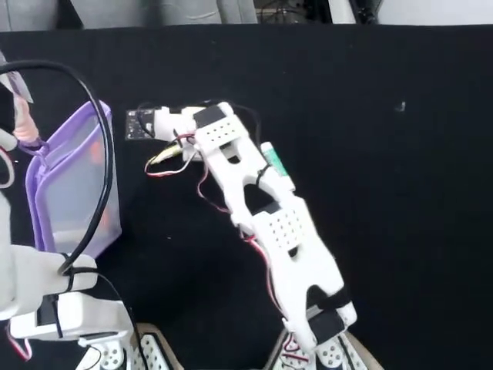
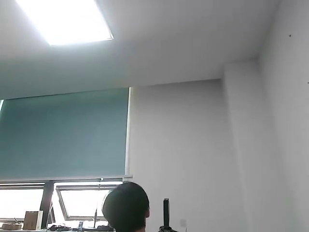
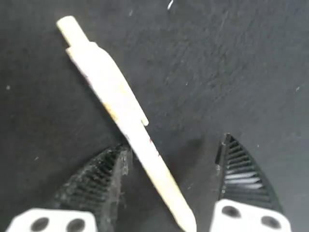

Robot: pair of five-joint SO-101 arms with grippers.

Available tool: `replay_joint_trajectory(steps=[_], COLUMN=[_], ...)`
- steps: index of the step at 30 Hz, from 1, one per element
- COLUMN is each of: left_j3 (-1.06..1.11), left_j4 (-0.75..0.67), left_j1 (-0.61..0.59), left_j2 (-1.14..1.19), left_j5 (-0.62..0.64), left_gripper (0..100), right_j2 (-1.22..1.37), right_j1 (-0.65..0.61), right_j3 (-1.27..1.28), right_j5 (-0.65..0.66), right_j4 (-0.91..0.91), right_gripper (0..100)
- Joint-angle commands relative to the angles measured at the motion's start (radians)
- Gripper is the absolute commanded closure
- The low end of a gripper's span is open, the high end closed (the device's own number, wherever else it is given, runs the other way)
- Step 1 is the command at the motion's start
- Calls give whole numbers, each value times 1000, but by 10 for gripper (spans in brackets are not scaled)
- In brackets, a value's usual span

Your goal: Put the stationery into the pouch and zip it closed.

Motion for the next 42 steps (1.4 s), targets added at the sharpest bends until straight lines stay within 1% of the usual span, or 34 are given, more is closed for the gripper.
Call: replay_joint_trajectory(steps=[1,3,5,7,8,10,12,14,17,25,31,33,38,40,42], left_j3=[-21,-21,-21,-21,-21,-21,-21,-21,-21,-21,-21,-21,-21,-21,-21], left_j4=[3,5,5,5,5,5,5,5,5,52,46,46,46,44,44], left_j1=[-1,-2,-4,-4,-4,-4,-4,-1,2,2,2,2,2,2,4], left_j2=[-14,-14,-14,-14,-14,-14,-14,-14,-14,-12,-12,-12,-12,-12,-12], left_j5=[11,11,11,11,11,11,11,11,11,11,11,11,11,11,11], left_gripper=[971,971,971,971,971,971,971,971,971,971,971,971,971,971,971], right_j2=[116,176,223,249,251,251,257,262,283,361,369,369,355,344,325], right_j1=[-66,-72,-74,-69,-69,-69,-74,-77,-78,-74,-68,-68,-69,-68,-64], right_j3=[-156,-225,-294,-374,-418,-527,-671,-782,-832,-714,-710,-700,-746,-799,-840], right_j5=[5,5,5,8,8,8,6,5,5,5,5,9,11,11,8], right_j4=[-3,-3,2,81,149,298,410,450,414,239,230,245,342,396,456], right_gripper=[724,737,783,817,822,809,783,753,724,723,727,766,941,969,972])
